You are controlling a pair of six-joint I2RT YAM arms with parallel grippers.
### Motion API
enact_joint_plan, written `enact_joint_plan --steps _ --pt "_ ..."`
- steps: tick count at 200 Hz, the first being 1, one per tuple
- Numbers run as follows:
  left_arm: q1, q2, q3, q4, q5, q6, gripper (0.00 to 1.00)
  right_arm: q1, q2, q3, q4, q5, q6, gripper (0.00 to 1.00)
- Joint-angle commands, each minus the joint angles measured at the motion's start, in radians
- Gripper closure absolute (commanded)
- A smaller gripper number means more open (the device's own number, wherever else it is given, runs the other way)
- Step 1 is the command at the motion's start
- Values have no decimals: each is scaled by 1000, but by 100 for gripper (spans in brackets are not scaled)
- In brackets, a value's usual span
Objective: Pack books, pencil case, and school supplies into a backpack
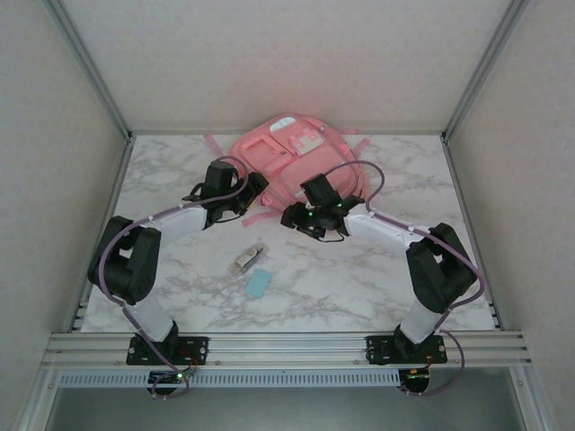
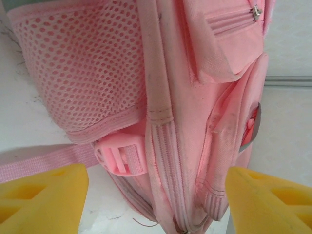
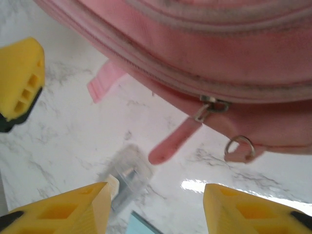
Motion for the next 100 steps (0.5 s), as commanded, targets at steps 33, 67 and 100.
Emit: enact_joint_plan --steps 33,67,100 --pt "-9 -34 -45 58 -33 -22 27 4 132 89 32 129 123 49" --pt "-31 -39 -52 69 -34 -31 27 4 150 96 49 163 132 85" --pt "-85 -18 -57 96 -36 -66 26 4 117 86 13 180 89 100"
